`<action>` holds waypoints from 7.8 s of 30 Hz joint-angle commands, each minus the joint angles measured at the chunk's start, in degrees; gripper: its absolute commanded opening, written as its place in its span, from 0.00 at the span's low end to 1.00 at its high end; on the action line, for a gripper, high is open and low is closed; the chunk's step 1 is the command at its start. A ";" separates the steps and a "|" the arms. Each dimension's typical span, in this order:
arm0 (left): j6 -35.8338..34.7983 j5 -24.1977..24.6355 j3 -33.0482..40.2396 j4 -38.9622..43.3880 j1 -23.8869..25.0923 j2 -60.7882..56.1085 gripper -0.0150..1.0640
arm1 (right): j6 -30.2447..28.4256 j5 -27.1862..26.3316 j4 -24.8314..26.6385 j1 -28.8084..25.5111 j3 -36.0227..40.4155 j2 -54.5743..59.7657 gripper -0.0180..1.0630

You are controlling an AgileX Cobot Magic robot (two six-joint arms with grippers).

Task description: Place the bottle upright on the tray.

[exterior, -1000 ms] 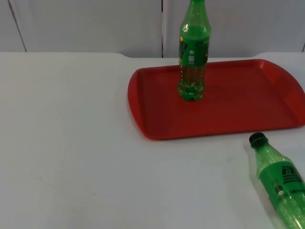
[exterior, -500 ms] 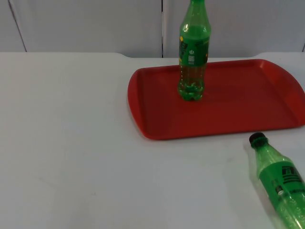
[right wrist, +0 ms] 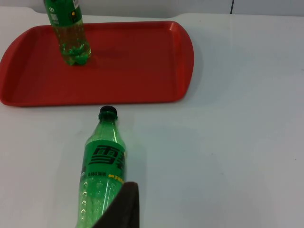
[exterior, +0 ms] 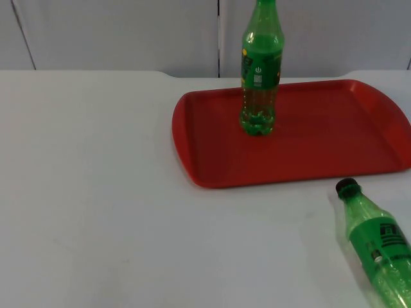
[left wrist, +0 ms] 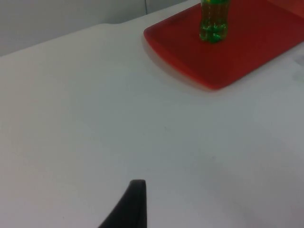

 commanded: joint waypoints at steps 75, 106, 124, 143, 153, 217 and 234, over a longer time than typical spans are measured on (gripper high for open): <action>0.15 0.20 0.25 -0.82 -0.16 -0.25 0.99 | 32.13 -33.18 -9.25 23.55 -20.65 110.29 0.97; 0.14 0.20 0.25 -0.69 -0.16 -0.25 0.99 | 28.99 -34.46 -10.82 23.55 -20.65 107.54 0.02; 0.14 0.20 0.25 -0.69 -0.16 -0.25 0.99 | 28.88 -40.32 -34.71 23.55 -20.65 63.11 0.02; 0.14 0.20 0.25 -0.47 -0.16 -0.25 0.99 | 56.40 -39.82 -59.31 23.55 -20.65 56.07 0.02; 0.14 0.20 0.25 -0.47 -0.16 -0.25 0.99 | 87.57 -37.15 -91.61 23.55 -20.54 64.70 0.02; 0.14 0.20 0.25 -0.20 -0.16 -0.25 0.99 | 18.71 -125.08 -32.05 -3.44 -44.60 123.73 0.02; 0.14 0.20 0.25 0.61 -0.16 -0.25 0.99 | 8.96 -132.00 -25.40 -3.44 -46.98 134.32 0.02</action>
